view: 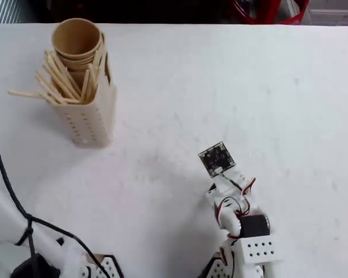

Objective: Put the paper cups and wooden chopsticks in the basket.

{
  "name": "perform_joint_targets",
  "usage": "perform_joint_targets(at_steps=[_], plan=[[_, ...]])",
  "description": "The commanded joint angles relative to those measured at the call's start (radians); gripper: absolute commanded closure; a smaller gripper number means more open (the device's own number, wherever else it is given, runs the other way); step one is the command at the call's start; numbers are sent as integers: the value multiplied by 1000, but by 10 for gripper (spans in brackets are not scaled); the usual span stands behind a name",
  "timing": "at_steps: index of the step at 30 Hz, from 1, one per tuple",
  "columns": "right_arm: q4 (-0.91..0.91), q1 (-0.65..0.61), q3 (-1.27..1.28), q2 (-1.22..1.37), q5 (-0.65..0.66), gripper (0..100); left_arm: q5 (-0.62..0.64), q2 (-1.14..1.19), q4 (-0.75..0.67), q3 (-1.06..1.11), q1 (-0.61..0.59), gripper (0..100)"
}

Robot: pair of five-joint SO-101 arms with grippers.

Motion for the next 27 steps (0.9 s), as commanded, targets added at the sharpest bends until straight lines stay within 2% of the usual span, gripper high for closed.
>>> perform_joint_targets(at_steps=[1, 5, 8, 17, 24, 27], plan=[[-4, 2, -6, -8, 9, 981, 183, -47, -129, -38, 196, 976], [-4, 2, -6, -8, 9, 981, 353, -45, -216, -29, 435, 976], [-4, 2, -6, -8, 9, 981, 402, -56, -331, 43, 521, 976], [-4, 2, -6, -8, 9, 981, 258, -188, -838, 649, 561, 977], [-4, 2, -6, -8, 9, 981, 250, -216, -1060, 945, 595, 976], [-4, 2, -6, -8, 9, 981, 250, -222, -1094, 1007, 593, 971]])
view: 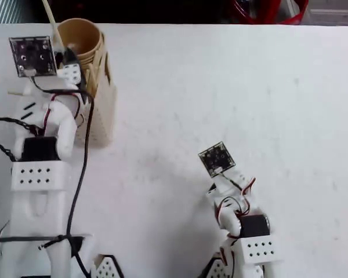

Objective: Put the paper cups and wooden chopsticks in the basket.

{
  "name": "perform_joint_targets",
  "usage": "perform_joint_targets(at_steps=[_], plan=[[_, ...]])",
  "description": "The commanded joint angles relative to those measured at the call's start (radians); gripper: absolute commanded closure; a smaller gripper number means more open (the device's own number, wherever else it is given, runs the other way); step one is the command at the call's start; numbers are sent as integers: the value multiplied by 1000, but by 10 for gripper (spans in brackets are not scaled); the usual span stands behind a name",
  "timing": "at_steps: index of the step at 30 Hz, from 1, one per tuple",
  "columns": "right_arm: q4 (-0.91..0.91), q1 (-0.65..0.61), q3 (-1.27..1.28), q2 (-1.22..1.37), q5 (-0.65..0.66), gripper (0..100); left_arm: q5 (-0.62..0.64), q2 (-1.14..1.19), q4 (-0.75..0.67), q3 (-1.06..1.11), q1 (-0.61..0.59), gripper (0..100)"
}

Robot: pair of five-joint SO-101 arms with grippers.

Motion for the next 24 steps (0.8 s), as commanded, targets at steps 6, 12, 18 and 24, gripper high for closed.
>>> perform_joint_targets(at_steps=[6, 12, 18, 24], plan=[[-5, 4, -6, -8, 9, 981, -6, -68, -2, 66, -35, 790], [-5, 2, -6, -8, 9, 981, -12, -355, 164, 69, -41, 785], [-5, 10, -12, -10, 9, 981, -14, -727, 407, 149, -41, 786], [85, 54, -68, -91, 6, 981, -15, -1081, 431, 459, -42, 786]])
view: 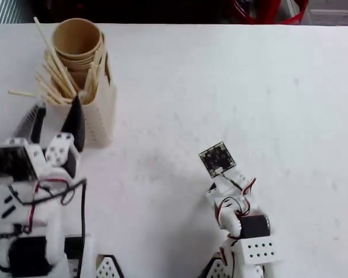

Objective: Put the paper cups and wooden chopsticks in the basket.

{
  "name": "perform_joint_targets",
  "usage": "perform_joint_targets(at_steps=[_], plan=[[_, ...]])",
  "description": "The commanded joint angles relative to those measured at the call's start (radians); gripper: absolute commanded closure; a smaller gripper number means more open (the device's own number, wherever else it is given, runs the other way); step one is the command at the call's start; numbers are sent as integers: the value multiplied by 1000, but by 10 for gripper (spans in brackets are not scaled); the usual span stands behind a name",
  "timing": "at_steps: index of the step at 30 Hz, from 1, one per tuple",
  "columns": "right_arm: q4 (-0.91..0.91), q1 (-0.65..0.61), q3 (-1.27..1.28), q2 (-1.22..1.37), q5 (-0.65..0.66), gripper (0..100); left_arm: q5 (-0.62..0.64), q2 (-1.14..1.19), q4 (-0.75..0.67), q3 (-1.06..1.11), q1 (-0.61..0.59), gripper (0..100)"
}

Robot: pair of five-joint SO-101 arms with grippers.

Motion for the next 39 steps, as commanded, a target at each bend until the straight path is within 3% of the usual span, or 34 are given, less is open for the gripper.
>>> perform_joint_targets(at_steps=[1, 6, 12, 19, 28, 39], plan=[[107, 81, -84, -111, 2, 981, -12, -217, 3, 178, -13, 786], [252, 142, -74, -364, 0, 981, -26, -229, -37, 368, -12, 786], [255, 153, 11, -325, 6, 981, -121, -243, -164, 686, -13, 788], [263, 151, 77, -351, 6, 981, -152, -248, 41, 677, -13, 788], [263, 150, 77, -351, 6, 981, -147, -249, 500, 677, -12, 788], [263, 150, 77, -351, 6, 981, -146, -246, 485, 677, -12, 788]])
